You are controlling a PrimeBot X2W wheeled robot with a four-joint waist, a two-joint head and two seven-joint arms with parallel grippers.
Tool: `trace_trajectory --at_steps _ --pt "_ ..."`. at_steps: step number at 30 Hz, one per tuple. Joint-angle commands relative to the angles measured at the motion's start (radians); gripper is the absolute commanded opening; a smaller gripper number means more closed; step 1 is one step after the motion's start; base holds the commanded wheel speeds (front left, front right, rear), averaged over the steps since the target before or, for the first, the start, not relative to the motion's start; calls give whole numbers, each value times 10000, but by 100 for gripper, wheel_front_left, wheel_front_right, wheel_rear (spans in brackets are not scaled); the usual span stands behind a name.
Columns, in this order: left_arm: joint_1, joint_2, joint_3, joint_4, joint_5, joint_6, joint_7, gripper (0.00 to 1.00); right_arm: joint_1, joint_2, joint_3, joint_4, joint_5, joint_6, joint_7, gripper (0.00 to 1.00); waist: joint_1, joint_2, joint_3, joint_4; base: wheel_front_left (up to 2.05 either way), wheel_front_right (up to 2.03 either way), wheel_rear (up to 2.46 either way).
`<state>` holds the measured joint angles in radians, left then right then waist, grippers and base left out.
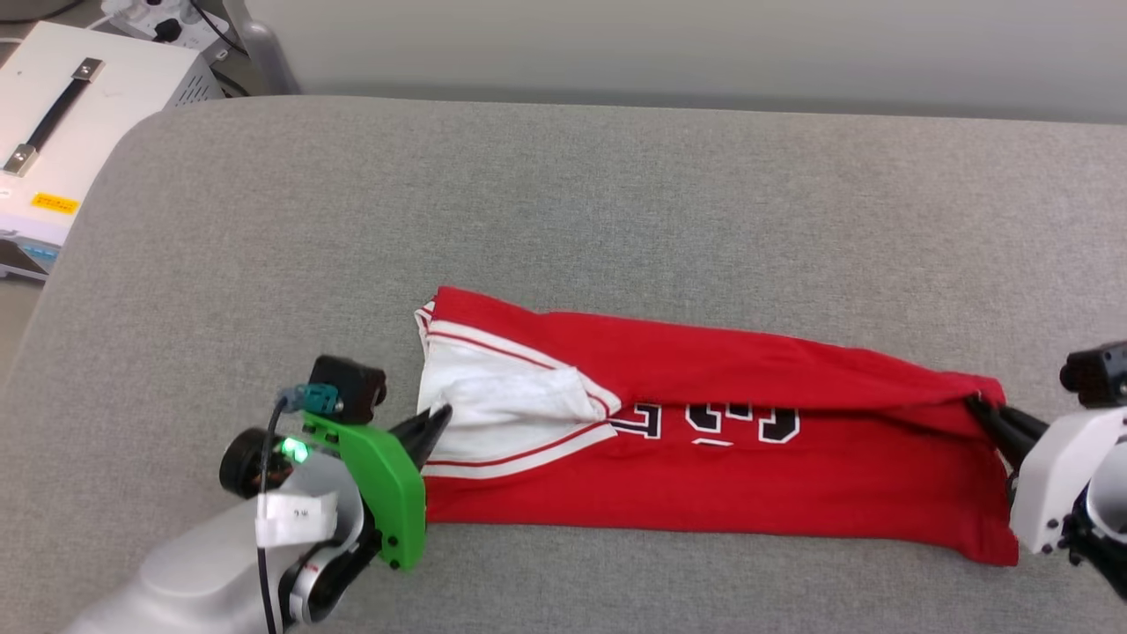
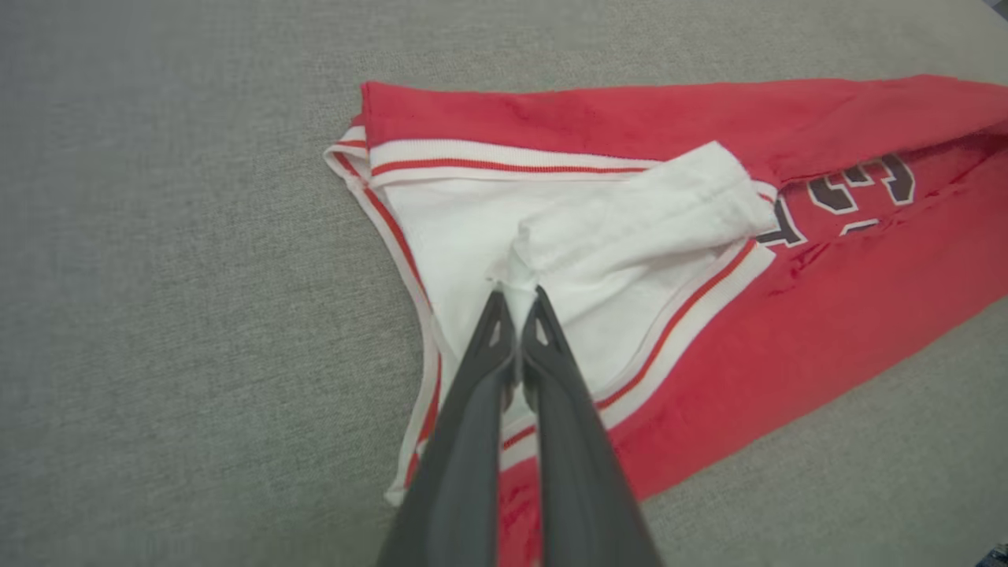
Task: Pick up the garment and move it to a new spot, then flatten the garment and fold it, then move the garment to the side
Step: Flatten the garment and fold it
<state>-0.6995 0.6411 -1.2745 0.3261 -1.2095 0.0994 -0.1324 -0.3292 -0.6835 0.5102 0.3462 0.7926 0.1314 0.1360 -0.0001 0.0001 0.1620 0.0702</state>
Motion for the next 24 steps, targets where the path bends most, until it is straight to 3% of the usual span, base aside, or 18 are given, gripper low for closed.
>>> trace_trajectory --at_steps 1,13,14,15,16,20,24 --pt "281 121 9 -32 -24 157 -67 0 341 151 -179 -139 -62 -7 -63 0 1 -1 -84 42 0 0 0" --pt "1289 -164 68 366 -299 402 -432 0 2193 1075 -1629 -532 -587 -7 413 0 1 -1 -2 -5 0 0 0" --pt "1285 -211 96 439 -260 447 -526 13 2216 1128 -1711 -530 -673 -7 404 40 1 -1 1 4 0 0 0" --pt "1272 -258 124 515 -184 499 -642 31 2230 1205 -1823 -553 -763 -7 380 100 1 -1 -15 11 0 0 0" --pt "1275 -291 189 548 -157 531 -750 100 2234 1274 -1922 -603 -798 -7 359 100 1 -1 -37 11 0 0 0" --pt "1316 -329 566 574 207 864 -1150 100 2294 1340 -2339 -1130 -856 -7 391 100 1 -1 -215 36 0 0 0" --pt "1556 -305 1529 253 803 1402 -1281 100 2356 1147 -3036 -1866 -711 -7 583 100 1 -1 -368 64 0 0 0"
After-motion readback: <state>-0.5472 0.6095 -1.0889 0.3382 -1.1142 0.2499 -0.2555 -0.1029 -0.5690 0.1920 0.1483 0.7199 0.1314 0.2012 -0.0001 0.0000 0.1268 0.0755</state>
